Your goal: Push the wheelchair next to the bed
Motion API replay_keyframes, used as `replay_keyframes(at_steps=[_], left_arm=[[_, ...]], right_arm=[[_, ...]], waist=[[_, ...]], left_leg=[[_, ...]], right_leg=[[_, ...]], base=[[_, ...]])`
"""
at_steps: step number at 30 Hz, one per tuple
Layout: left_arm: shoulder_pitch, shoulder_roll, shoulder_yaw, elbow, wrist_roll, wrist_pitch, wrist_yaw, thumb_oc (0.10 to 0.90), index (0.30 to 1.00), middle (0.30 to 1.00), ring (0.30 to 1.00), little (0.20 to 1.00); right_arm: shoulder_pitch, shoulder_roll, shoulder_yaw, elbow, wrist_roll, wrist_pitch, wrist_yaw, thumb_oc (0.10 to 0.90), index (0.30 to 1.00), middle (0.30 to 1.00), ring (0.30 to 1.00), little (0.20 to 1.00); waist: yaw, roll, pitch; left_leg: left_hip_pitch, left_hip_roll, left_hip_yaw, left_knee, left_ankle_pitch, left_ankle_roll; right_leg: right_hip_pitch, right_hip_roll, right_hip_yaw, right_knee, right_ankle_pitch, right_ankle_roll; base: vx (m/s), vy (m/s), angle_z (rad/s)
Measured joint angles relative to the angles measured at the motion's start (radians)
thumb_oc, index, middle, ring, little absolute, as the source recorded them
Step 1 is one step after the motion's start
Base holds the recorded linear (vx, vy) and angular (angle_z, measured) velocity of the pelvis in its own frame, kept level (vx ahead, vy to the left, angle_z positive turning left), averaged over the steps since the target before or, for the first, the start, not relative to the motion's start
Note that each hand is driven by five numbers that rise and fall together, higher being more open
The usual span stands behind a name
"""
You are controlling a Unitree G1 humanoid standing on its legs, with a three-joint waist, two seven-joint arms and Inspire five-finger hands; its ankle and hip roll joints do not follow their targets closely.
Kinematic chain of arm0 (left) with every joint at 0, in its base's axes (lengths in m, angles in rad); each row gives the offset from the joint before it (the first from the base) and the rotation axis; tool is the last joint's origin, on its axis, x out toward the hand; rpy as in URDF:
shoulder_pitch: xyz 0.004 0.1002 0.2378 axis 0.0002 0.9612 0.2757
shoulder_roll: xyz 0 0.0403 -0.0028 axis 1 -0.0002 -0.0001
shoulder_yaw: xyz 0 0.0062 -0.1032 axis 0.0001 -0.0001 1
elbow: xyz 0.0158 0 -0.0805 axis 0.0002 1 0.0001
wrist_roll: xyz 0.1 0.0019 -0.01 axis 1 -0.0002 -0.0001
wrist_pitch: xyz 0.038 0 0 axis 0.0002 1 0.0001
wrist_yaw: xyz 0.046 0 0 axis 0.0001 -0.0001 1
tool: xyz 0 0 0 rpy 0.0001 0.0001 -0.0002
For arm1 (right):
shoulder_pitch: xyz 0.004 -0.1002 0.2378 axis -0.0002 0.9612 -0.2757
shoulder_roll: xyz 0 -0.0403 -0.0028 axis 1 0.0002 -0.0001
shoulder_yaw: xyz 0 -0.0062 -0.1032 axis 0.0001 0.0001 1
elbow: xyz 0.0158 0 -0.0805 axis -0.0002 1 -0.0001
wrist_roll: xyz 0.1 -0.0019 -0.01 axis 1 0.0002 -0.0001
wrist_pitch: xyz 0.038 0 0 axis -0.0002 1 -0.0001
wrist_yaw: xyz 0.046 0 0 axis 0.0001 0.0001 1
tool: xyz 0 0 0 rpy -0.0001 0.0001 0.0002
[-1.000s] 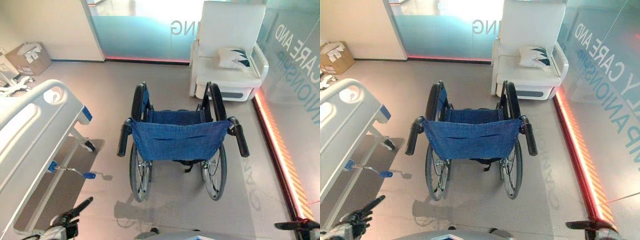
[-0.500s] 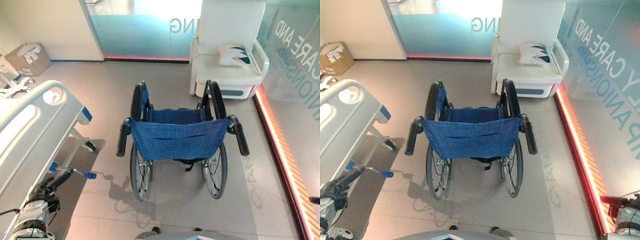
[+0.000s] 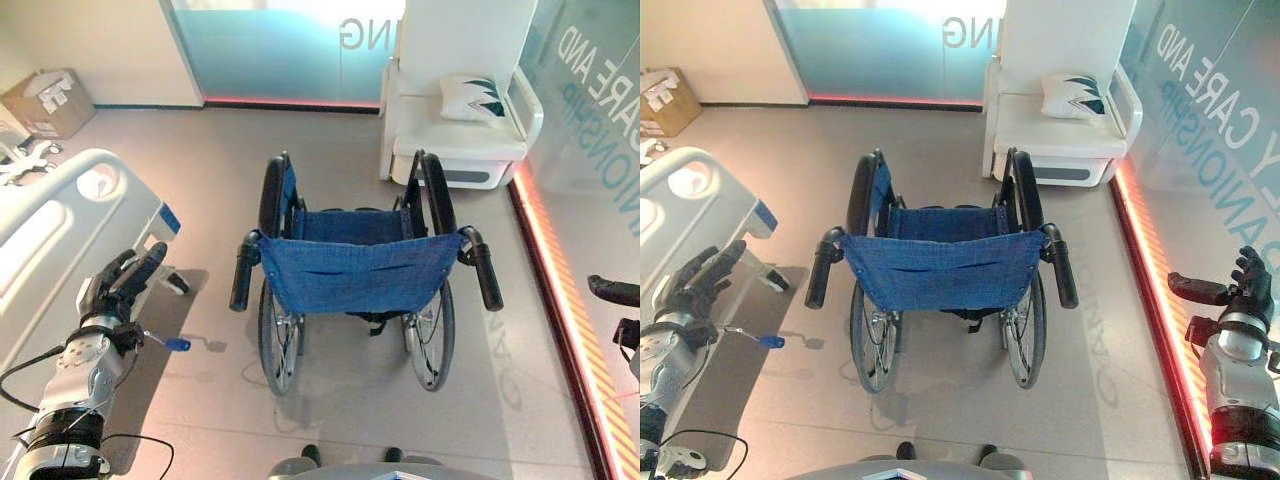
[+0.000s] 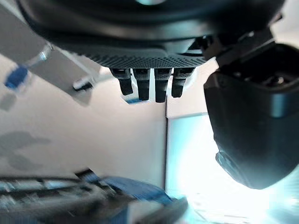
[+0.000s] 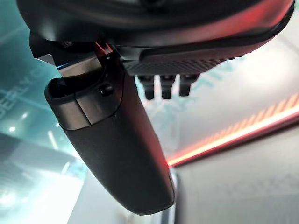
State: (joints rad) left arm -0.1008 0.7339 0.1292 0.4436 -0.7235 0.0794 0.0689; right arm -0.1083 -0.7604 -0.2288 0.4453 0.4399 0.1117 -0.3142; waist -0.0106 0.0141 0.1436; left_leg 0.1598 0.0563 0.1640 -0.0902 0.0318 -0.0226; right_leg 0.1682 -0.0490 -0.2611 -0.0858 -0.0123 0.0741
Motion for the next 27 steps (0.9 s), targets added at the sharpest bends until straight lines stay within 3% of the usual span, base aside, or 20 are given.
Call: replay_keyframes(at_steps=[8, 13, 21, 27], left_arm=[[-0.002, -0.058, -0.007, -0.17, -0.06, 0.002, -0.126, 0.8, 0.9, 0.9, 0.9, 0.9], [-0.002, -0.058, -0.01, -0.239, -0.077, 0.031, -0.21, 0.8, 0.9, 0.9, 0.9, 0.9], [0.001, -0.056, -0.051, -0.283, -0.069, 0.077, -0.292, 0.8, 0.9, 0.9, 0.9, 0.9], [0.001, -0.054, -0.059, -0.287, -0.034, 0.082, -0.297, 0.8, 0.9, 0.9, 0.9, 0.9]], right_arm=[[-0.006, 0.028, 0.07, -0.261, -0.002, 0.0, -0.002, 0.8, 0.9, 0.9, 0.9, 0.9], [-0.024, 0.057, 0.095, -0.335, 0.004, 0.0, 0.026, 0.8, 0.9, 0.9, 0.9, 0.9], [-0.021, 0.076, 0.164, -0.397, 0.167, 0.009, 0.15, 0.8, 0.9, 0.9, 0.9, 0.9], [-0.021, 0.076, 0.176, -0.421, 0.298, 0.082, 0.204, 0.8, 0.9, 0.9, 0.9, 0.9]], waist=[[-0.007, 0.003, 0.001], [-0.004, 0.005, 0.002], [-0.002, 0.009, 0.004], [-0.002, 0.009, 0.004]], left_leg=[[0.0, -0.004, 0.002, 0.0, 0.0, 0.0], [0.0, -0.004, 0.003, 0.0, 0.0, 0.0], [-0.002, -0.004, 0.003, 0.0, 0.0, 0.0], [-0.002, -0.004, 0.003, 0.0, 0.0, 0.0]], right_leg=[[0.0, -0.004, 0.002, -0.002, 0.004, 0.005], [0.0, -0.004, 0.002, -0.002, 0.004, 0.005], [-0.001, -0.005, 0.001, -0.002, 0.004, 0.005], [-0.001, -0.005, 0.0, -0.002, 0.004, 0.005]], base=[[0.0, 0.0, 0.0], [0.0, 0.0, 0.0], [0.0, 0.0, 0.0], [0.0, 0.0, 0.0]])
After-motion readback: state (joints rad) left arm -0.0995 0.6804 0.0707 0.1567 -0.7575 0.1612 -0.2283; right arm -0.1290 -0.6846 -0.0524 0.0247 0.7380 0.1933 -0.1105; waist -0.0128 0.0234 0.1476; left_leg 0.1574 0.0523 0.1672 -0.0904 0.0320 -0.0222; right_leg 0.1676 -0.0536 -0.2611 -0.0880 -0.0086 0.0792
